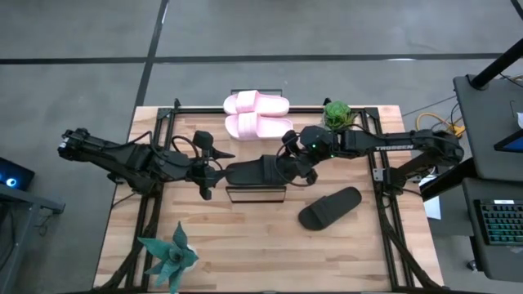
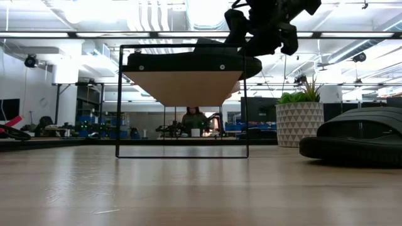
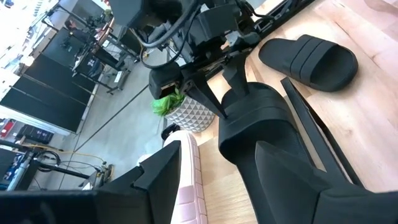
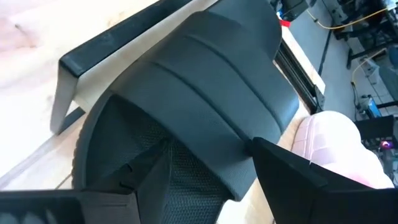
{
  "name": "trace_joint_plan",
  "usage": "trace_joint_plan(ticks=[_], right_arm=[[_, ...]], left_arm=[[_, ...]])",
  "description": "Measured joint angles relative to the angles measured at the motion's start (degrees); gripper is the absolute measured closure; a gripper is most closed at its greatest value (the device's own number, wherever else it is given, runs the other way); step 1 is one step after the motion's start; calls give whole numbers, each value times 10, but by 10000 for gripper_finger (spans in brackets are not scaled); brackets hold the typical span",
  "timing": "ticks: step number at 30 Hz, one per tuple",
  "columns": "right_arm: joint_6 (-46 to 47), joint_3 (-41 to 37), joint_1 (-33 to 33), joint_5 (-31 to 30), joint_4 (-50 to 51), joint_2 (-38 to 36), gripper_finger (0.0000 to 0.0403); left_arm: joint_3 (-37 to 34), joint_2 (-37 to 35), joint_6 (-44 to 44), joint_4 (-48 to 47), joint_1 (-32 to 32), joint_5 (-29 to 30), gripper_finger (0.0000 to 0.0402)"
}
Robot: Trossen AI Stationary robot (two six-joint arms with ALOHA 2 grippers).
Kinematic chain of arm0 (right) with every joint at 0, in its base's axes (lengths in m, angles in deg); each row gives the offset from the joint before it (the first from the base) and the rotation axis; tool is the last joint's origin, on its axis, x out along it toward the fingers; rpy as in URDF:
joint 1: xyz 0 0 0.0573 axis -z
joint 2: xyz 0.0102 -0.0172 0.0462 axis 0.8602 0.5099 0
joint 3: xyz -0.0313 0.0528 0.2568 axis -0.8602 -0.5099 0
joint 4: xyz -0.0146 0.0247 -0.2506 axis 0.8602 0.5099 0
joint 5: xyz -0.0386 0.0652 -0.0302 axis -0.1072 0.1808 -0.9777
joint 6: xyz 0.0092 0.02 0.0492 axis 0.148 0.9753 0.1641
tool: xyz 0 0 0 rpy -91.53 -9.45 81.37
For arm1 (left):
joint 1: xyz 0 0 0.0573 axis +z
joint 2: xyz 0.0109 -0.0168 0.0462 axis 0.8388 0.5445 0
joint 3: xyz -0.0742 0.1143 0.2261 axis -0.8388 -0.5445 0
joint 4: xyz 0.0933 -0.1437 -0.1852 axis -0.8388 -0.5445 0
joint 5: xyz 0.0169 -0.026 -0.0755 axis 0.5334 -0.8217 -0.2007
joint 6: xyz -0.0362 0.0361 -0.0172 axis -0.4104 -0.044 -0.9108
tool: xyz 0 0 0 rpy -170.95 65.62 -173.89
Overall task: Pick and place slides into the shelf
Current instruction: Put the left black slide on the shelf
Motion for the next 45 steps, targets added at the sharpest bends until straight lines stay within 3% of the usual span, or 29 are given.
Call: trace_joint_plan(ticks=[10,24,45], right_arm=[[17,0,0,0,-13,1,204],[-3,0,0,0,-4,0,384],[-76,0,0,35,-1,-17,390]], left_arm=[[0,3,0,0,0,0,210],[0,3,0,0,0,0,210],[0,3,1,-9,0,13,210]])
